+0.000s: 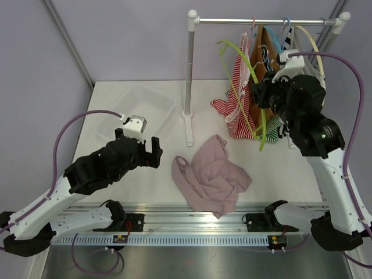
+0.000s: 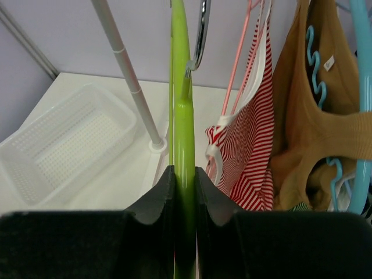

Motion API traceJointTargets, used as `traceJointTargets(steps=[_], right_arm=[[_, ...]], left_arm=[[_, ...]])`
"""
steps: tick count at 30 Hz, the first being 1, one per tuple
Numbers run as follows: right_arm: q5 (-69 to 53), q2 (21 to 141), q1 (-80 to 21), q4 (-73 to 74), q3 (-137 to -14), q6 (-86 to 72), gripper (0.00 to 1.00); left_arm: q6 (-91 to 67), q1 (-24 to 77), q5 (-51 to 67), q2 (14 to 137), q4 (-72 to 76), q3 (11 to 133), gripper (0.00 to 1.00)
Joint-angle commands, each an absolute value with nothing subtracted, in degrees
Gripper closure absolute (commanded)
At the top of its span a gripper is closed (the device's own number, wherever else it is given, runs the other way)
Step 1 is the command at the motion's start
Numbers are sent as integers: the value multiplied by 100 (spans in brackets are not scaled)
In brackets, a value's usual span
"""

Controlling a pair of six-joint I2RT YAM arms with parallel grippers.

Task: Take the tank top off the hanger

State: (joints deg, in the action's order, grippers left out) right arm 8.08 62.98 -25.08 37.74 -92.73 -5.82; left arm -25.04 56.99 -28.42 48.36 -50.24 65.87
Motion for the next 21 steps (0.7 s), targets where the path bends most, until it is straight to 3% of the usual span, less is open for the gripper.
traceJointTargets(steps=[1,17,21], right_arm=[[1264,7010,-2514,3533,-10115,-273,100],[2434,10220,-2865,3507,-13488,510,100],[2426,10546,-2874,3437,-13711,492,100]], left_arm=[[-2311,5695,-3532,4641,-5396,6504,1],[-2329,5695,-3542,4544,-5046,5740,1],[-2320,5695,-3375,4605,-4940,5634,1]])
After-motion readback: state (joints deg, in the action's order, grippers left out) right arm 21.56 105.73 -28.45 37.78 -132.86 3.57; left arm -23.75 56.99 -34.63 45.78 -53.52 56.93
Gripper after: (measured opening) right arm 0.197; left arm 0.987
